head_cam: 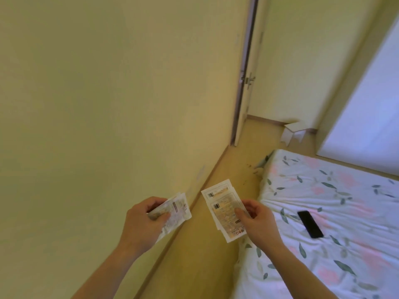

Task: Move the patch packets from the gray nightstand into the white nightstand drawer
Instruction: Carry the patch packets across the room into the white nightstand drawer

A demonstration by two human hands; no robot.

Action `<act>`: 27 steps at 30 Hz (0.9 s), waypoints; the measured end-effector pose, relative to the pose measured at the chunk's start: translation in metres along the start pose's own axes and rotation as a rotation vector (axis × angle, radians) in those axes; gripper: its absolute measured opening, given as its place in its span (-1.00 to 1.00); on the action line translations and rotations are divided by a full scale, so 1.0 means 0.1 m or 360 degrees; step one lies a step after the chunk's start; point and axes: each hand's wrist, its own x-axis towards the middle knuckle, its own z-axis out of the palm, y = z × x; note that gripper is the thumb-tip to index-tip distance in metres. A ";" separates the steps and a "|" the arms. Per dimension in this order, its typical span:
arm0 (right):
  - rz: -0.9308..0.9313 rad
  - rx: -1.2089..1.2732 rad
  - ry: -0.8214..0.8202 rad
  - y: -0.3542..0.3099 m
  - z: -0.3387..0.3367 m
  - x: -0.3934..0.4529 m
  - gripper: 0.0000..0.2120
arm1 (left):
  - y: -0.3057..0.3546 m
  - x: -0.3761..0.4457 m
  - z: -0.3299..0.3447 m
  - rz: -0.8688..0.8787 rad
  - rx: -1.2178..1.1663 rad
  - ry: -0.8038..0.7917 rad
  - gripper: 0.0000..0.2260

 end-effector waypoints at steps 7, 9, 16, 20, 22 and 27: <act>0.0036 0.0075 0.0259 -0.04 -0.12 0.65 -0.87 | 0.25 0.91 0.31 0.0108 -0.0062 -0.0293 -0.73; 0.0046 0.0093 0.0316 -0.03 -0.18 0.92 -0.86 | 0.36 1.28 0.47 0.0149 -0.0046 -0.0353 -0.73; 0.0107 0.0159 0.0581 0.11 -0.82 2.12 -0.85 | 0.94 2.69 1.46 0.0280 -0.0015 -0.0563 -0.74; 0.0143 0.0154 0.0704 0.16 -1.35 2.85 -0.84 | 1.40 3.47 2.18 0.0333 0.0019 -0.0697 -0.75; 0.0156 0.0139 0.0758 0.13 -1.62 3.18 -0.84 | 1.63 3.81 2.51 0.0392 0.0011 -0.0741 -0.75; 0.0180 0.0092 0.0893 0.12 -2.12 3.82 -0.83 | 1.99 4.54 3.17 0.0521 0.0011 -0.0852 -0.74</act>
